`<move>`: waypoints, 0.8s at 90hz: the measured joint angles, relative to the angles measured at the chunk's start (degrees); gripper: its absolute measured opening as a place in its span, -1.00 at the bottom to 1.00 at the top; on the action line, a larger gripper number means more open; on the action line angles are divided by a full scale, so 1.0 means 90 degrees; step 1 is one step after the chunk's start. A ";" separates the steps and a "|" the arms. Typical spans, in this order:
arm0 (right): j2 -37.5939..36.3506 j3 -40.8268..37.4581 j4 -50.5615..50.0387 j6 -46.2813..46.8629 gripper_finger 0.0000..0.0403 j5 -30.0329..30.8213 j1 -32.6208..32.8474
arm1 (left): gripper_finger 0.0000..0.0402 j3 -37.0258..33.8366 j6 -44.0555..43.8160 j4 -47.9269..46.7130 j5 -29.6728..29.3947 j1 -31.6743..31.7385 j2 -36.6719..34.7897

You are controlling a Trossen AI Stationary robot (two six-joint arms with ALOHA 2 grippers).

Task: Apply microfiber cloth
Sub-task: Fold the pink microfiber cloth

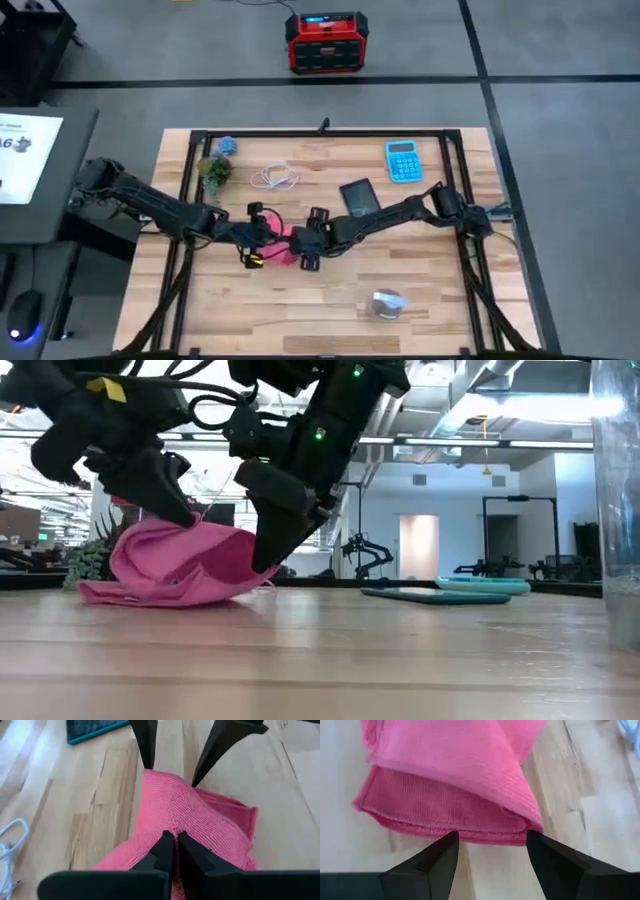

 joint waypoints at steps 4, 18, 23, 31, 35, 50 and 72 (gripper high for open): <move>0.0000 0.0000 -0.0024 0.0006 0.10 0.0002 0.0002 | -1.00 -0.0002 0.0000 0.0011 -0.0028 0.0000 -0.0004; -0.0073 -0.0010 -0.0199 0.0006 0.10 0.0196 0.0004 | -1.00 -0.0002 0.0033 0.0157 -0.0221 0.0000 -0.0004; -0.0096 0.0002 -0.0267 0.0008 0.10 0.0419 0.0009 | -1.00 -0.0002 0.0075 0.0232 -0.0237 0.0000 -0.0005; -0.0095 -0.0003 -0.0690 0.0148 0.10 0.1188 0.0011 | -1.00 -0.0002 0.0065 0.0199 -0.0263 0.0000 -0.0002; -0.0091 -0.0007 -0.0724 0.0124 0.10 0.1306 0.0006 | -1.00 -0.0002 0.0053 0.0194 -0.0272 0.0000 -0.0002; -0.0073 -0.0007 -0.0081 -0.0784 0.10 0.0994 0.0100 | -1.00 -0.0002 0.0067 0.0254 -0.0303 0.0013 -0.0002; -0.0070 -0.0002 0.0840 -0.1606 0.10 0.0511 0.0204 | -1.00 -0.0002 0.0065 0.0305 -0.0325 0.0017 -0.0005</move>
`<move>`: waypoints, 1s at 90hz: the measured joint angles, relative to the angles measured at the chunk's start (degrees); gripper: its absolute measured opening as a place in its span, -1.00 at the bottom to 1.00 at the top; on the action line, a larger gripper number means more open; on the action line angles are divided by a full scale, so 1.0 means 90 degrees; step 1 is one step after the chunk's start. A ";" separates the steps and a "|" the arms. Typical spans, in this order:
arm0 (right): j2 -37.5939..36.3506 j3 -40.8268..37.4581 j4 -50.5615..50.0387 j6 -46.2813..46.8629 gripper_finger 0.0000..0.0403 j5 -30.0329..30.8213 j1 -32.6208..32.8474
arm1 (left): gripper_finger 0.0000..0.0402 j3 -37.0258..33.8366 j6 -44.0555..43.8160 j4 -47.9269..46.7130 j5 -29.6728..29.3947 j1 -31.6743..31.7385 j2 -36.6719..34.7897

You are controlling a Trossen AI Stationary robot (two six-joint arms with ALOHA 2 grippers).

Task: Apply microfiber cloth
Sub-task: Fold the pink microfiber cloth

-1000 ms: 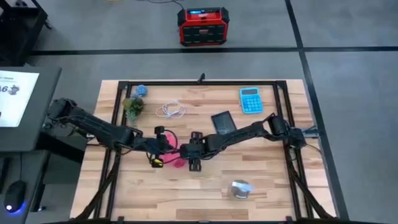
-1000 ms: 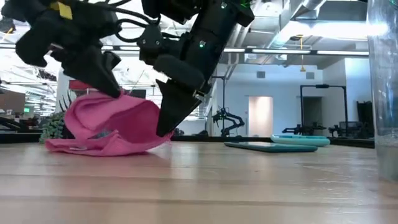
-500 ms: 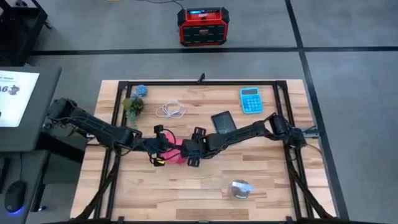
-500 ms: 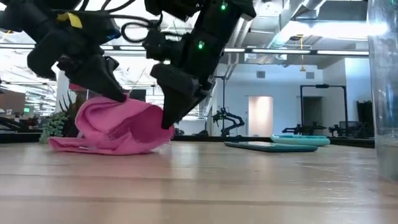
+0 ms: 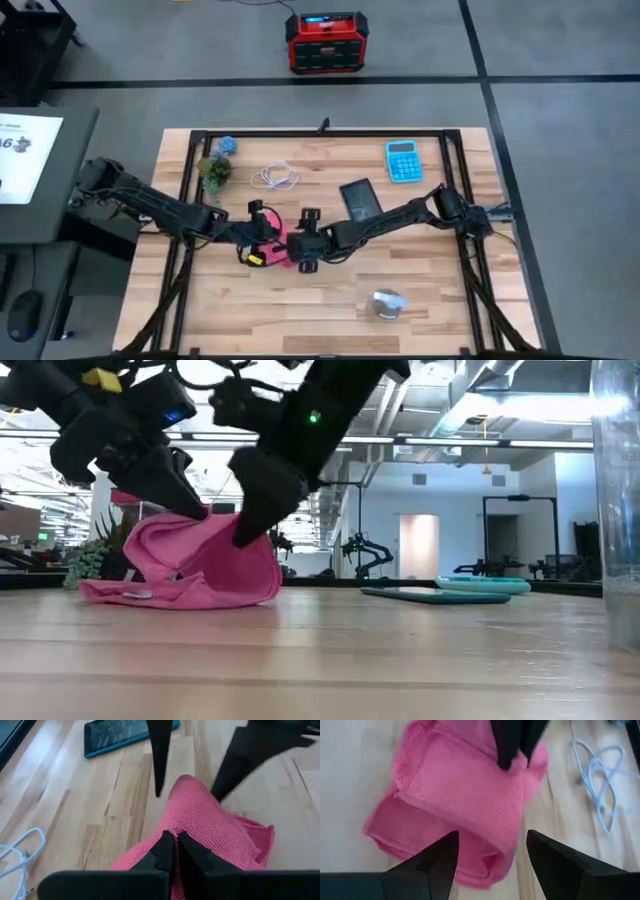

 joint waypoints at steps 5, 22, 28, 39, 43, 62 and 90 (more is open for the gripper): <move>0.0000 0.0000 0.0012 -0.0107 0.10 -0.0080 -0.0019 | -1.00 0.0000 0.0022 0.0000 0.0000 0.0000 0.0000; 0.0000 0.0000 0.0048 0.0187 0.10 0.0013 -0.0142 | -1.00 0.0000 0.0048 0.0018 0.0002 0.0000 0.0000; 0.0019 -0.0013 0.0087 0.0306 0.10 0.0045 -0.0238 | -1.00 0.0000 0.0047 0.0092 0.0002 0.0000 0.0000; 0.0170 -0.0044 0.0005 0.0593 0.07 0.0493 -0.0387 | -1.00 0.0000 0.0057 0.0165 0.0007 -0.0009 0.0002; 0.0212 -0.0042 0.0016 0.0728 0.05 0.0588 -0.0431 | -1.00 0.0000 0.0057 0.0174 0.0007 -0.0017 0.0002; 0.0214 -0.0032 -0.0594 0.1338 -0.14 0.0627 -0.0670 | -0.94 0.0000 -0.0227 -0.0207 0.0027 -0.0050 0.0002; 0.0214 -0.0034 -0.1028 0.1450 -0.32 0.0457 -0.0735 | -0.55 0.0000 -0.1113 -0.1776 0.0049 -0.0142 0.0000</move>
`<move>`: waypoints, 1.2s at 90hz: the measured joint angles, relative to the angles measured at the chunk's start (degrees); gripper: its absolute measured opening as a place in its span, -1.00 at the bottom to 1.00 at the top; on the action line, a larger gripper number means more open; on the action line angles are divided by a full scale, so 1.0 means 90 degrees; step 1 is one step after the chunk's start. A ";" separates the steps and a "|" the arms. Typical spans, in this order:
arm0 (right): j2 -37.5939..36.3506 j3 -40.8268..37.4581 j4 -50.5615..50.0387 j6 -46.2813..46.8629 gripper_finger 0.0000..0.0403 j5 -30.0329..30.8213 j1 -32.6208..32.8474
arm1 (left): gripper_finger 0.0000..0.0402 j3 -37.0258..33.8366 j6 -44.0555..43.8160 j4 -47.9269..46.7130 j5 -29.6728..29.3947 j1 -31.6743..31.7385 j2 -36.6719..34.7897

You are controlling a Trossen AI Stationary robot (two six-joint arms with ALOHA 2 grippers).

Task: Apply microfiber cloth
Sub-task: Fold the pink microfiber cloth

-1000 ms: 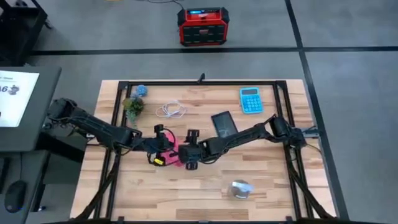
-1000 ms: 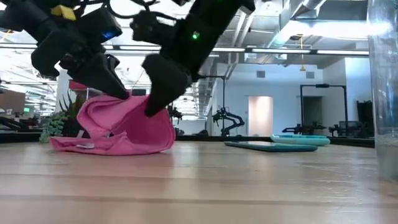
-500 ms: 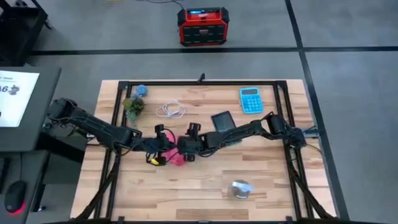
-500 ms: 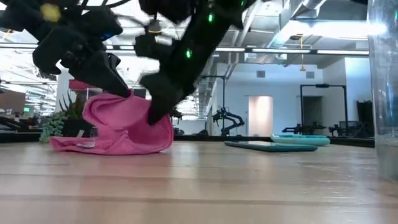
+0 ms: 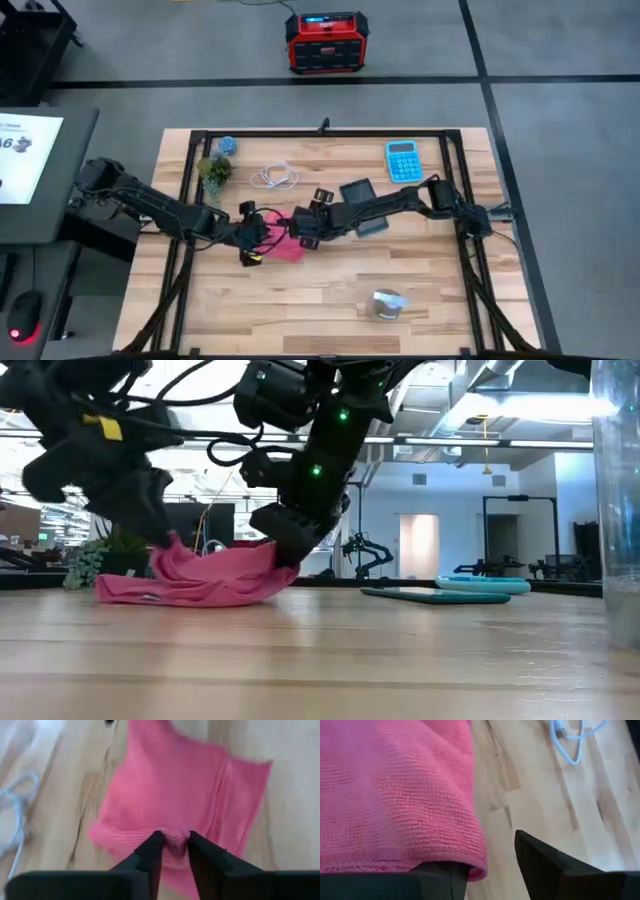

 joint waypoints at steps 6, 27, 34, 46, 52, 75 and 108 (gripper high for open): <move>0.0000 0.0000 -0.0027 -0.0013 -0.32 -0.0007 0.0021 | -0.52 0.0000 -0.0218 -0.0399 0.0002 -0.0065 0.0000; 0.0000 0.0000 -0.0226 -0.0440 -0.32 -0.0039 0.0110 | -0.52 0.0000 -0.0671 -0.0542 -0.0032 -0.0352 0.0000; 0.0000 0.0000 -0.0375 -0.0679 -0.32 -0.0039 0.0136 | -0.52 0.0000 -0.0637 -0.0396 -0.0036 -0.0438 0.0000; 0.0000 0.0142 -0.0855 -0.1185 -0.32 -0.0039 0.0228 | -0.52 0.0000 -0.0531 -0.0210 -0.0133 -0.0555 0.0000; -0.0002 0.0259 -0.1192 -0.1289 -0.32 -0.0036 0.0270 | -0.52 0.0000 -0.0516 -0.0200 -0.0259 -0.0615 0.0000; -0.0049 0.0413 -0.2059 -0.1394 -0.32 -0.0019 0.0496 | -0.53 0.0000 -0.0386 -0.0200 -0.0383 -0.0809 0.0000; -0.0051 0.0418 -0.2848 -0.1546 -0.32 -0.0032 0.0480 | -0.53 0.0000 -0.0380 -0.0190 -0.0523 -0.0817 0.0000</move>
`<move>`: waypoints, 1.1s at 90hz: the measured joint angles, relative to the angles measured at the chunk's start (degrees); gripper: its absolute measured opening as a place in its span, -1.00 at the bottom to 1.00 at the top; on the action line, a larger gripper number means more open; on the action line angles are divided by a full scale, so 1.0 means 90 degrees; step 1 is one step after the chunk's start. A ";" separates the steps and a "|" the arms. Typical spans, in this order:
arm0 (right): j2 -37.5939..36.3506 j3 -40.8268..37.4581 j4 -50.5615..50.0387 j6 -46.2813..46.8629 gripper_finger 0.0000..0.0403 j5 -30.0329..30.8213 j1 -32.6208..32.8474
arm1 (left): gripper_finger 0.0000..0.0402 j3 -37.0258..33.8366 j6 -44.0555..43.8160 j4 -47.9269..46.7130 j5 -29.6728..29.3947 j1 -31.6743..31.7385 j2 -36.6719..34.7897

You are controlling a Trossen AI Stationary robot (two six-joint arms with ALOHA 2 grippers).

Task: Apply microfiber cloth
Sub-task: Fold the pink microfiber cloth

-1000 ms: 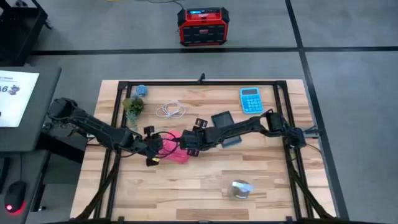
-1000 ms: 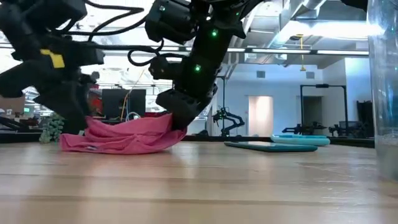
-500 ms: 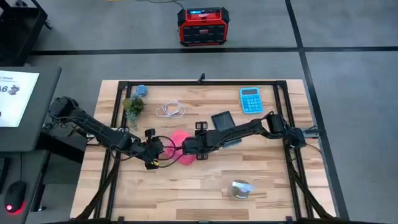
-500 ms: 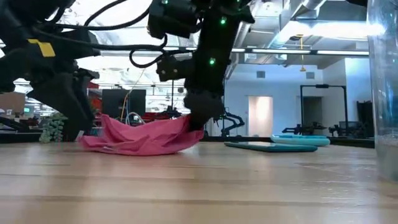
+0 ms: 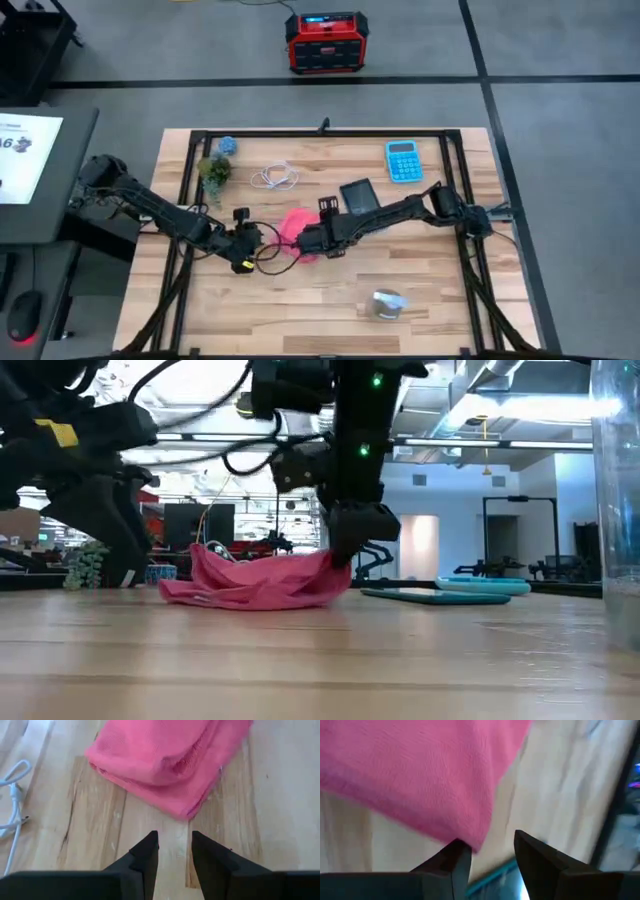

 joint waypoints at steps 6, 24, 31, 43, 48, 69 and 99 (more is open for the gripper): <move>0.0000 0.0000 -0.0265 -0.0030 -0.32 -0.0377 -0.0003 | -0.53 0.0000 0.0000 0.0033 -0.0041 0.0000 0.0000; -0.0193 -0.0005 -0.0184 -0.0030 -0.32 -0.0491 0.0221 | -0.53 0.0000 -0.0005 0.0063 -0.0095 0.0000 0.0000; -0.0360 0.0000 0.0401 -0.0207 -0.32 -0.0692 0.0337 | -0.53 0.0000 -0.0005 0.0066 -0.0121 0.0000 0.0000; -0.0366 -0.0102 0.1510 -0.0682 -0.32 -0.1305 0.0475 | -0.53 0.0000 0.0003 0.0142 -0.0180 0.0000 0.0000; -0.0362 -0.0259 0.1868 -0.0710 -0.32 -0.1671 0.0458 | -0.53 0.0000 0.0003 0.0192 -0.0194 0.0000 0.0000; -0.0342 -0.0869 0.2846 -0.0489 -0.32 -0.1899 0.0229 | -0.53 0.0000 0.0142 0.0413 -0.0198 0.0000 0.0000; -0.0273 -0.0919 0.3218 -0.0503 -0.47 -0.2642 0.0042 | -0.53 0.0000 0.0172 0.0449 -0.0255 0.0000 0.0000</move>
